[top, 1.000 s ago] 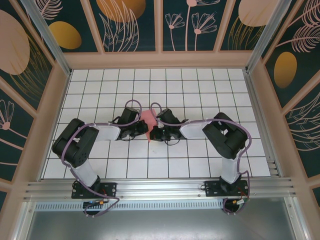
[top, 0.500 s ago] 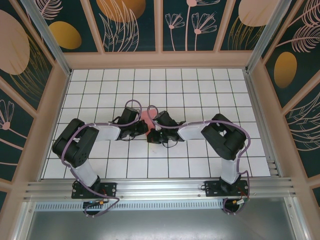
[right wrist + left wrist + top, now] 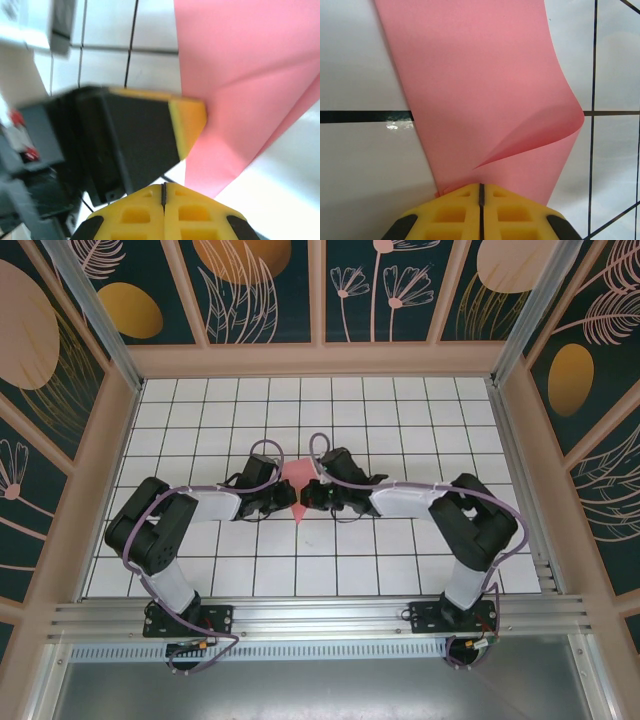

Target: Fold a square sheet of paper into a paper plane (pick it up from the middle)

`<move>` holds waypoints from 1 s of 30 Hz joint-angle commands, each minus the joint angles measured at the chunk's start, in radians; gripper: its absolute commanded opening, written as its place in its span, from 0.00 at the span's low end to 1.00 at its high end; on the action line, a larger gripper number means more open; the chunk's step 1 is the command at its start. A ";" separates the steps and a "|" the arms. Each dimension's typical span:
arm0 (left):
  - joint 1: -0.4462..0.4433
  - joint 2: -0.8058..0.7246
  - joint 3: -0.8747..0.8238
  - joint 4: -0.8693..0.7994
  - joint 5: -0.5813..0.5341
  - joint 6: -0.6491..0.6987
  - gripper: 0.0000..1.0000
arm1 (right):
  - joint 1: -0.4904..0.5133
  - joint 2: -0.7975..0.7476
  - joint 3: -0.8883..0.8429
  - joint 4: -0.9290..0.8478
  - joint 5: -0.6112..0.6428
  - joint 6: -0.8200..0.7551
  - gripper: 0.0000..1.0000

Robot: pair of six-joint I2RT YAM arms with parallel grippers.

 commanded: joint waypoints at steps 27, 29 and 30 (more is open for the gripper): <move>-0.003 -0.043 -0.041 -0.086 -0.048 0.032 0.08 | -0.057 0.070 0.028 0.079 -0.052 -0.044 0.02; -0.003 -0.042 -0.040 -0.087 -0.050 0.031 0.09 | -0.056 0.055 0.022 0.084 -0.059 -0.052 0.02; -0.003 -0.040 -0.040 -0.086 -0.051 0.032 0.08 | -0.054 0.053 0.025 0.086 -0.064 -0.056 0.02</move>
